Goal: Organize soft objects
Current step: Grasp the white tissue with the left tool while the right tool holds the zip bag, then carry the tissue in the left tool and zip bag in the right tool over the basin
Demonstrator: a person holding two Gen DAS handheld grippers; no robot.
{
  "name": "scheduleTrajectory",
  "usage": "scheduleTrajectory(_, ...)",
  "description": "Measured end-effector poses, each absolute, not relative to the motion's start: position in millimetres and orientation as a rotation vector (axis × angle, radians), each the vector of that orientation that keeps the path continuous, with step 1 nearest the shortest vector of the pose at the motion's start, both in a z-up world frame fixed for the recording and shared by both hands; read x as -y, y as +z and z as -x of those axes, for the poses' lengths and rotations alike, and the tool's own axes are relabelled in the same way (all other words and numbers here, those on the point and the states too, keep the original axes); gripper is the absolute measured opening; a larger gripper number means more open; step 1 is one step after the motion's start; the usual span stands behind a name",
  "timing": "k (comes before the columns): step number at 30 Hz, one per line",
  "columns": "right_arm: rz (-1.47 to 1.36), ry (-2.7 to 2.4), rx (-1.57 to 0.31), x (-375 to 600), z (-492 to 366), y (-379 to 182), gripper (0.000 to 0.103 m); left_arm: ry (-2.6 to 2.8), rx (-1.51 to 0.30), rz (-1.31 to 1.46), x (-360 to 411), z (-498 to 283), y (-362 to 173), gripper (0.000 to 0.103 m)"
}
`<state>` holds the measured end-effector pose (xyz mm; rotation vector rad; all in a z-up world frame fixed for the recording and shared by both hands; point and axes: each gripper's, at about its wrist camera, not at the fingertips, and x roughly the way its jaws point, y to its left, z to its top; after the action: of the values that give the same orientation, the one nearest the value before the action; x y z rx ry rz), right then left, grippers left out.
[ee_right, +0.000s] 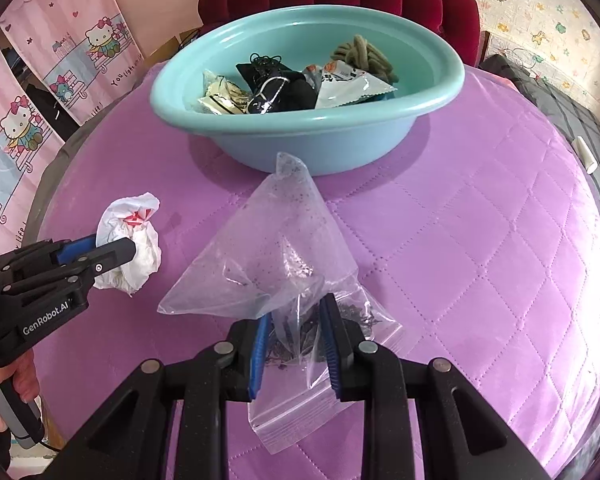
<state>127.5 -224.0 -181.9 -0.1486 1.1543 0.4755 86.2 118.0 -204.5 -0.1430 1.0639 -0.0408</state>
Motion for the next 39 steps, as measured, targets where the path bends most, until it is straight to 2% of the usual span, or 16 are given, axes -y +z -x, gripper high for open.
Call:
scheduleTrajectory(20,0.206,0.521,-1.165,247.9,-106.6,-149.7,0.026,-0.082,-1.038,0.112,-55.6,-31.2,-158.9,0.028)
scheduleTrajectory(39,0.218,0.56,-1.101,265.5,-104.7,-72.8,0.026,-0.148,-0.954,0.066,-20.2,-24.2,-84.2,0.028)
